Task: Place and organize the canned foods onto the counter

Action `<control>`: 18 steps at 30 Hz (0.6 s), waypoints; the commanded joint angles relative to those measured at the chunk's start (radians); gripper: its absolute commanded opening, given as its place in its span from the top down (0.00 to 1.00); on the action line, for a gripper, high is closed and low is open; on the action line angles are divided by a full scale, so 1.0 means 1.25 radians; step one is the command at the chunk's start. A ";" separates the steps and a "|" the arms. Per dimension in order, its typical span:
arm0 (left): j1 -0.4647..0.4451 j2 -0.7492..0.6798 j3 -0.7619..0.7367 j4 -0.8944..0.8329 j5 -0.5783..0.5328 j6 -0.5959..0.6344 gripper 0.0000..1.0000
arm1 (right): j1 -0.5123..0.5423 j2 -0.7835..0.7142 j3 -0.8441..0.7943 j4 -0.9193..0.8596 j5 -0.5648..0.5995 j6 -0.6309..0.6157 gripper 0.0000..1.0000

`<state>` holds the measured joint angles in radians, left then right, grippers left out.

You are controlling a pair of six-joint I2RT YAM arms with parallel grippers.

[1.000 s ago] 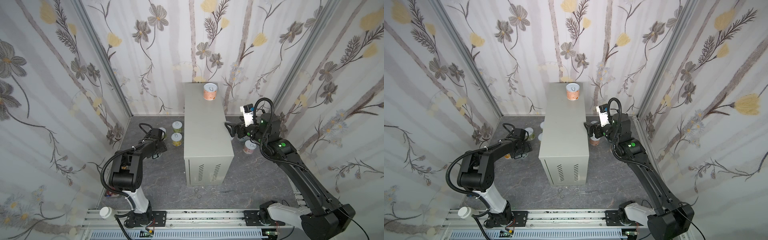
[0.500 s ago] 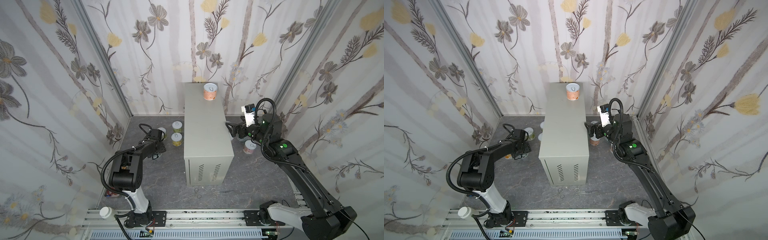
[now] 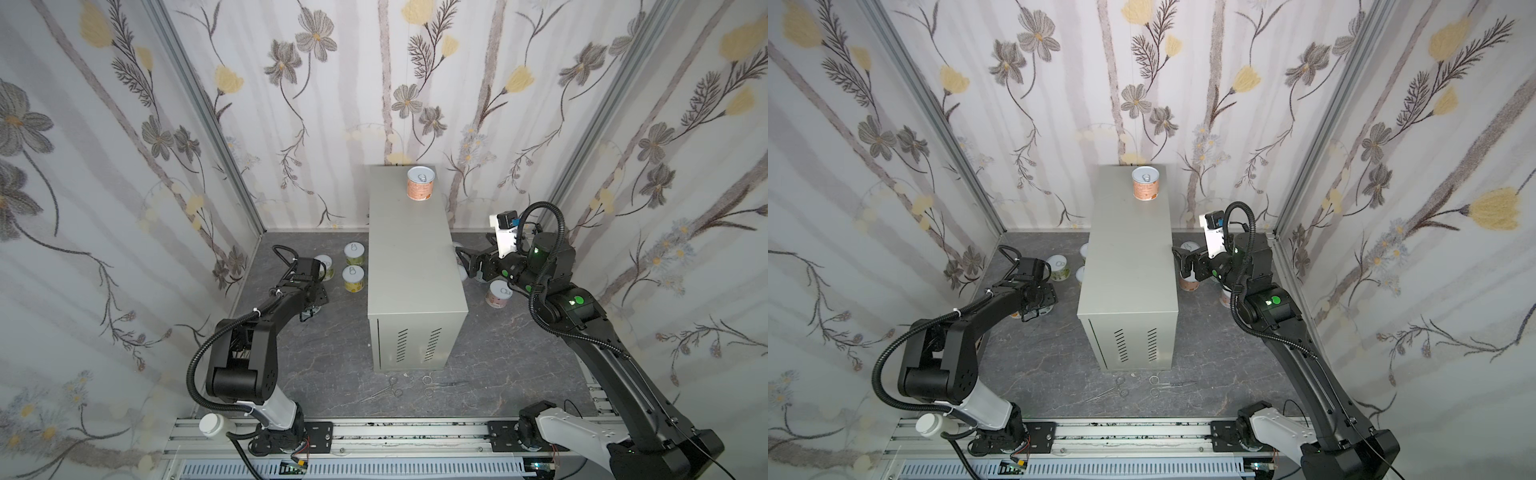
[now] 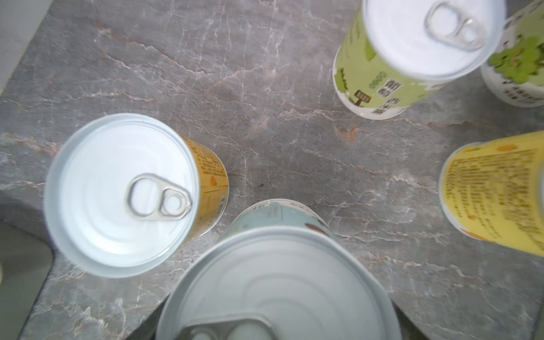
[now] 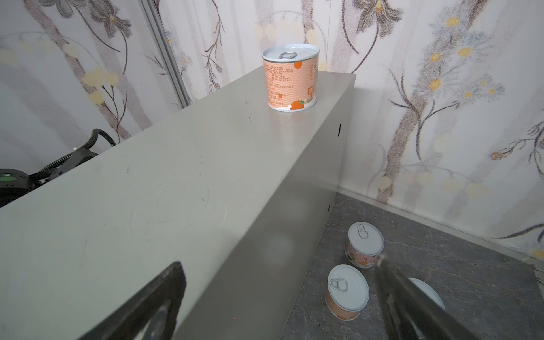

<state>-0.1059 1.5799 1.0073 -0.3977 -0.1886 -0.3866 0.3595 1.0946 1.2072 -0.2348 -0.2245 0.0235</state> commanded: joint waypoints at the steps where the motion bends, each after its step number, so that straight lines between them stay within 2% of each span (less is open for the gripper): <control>1: -0.002 -0.065 0.062 -0.046 0.003 0.037 0.37 | 0.001 -0.013 0.012 0.027 0.013 -0.018 0.00; 5: -0.001 -0.122 0.203 -0.143 0.061 0.085 0.38 | 0.001 -0.015 0.020 0.032 0.010 -0.032 0.00; 10: -0.025 -0.112 0.449 -0.324 0.169 0.170 0.38 | 0.000 -0.015 0.025 0.081 -0.003 -0.044 0.00; 18: -0.116 -0.114 0.699 -0.499 0.210 0.245 0.38 | 0.000 -0.007 0.072 0.085 -0.037 -0.085 0.00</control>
<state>-0.2153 1.4410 1.8061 -0.9260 0.0330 -0.1436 0.3595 1.0832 1.2743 -0.1707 -0.2333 -0.0460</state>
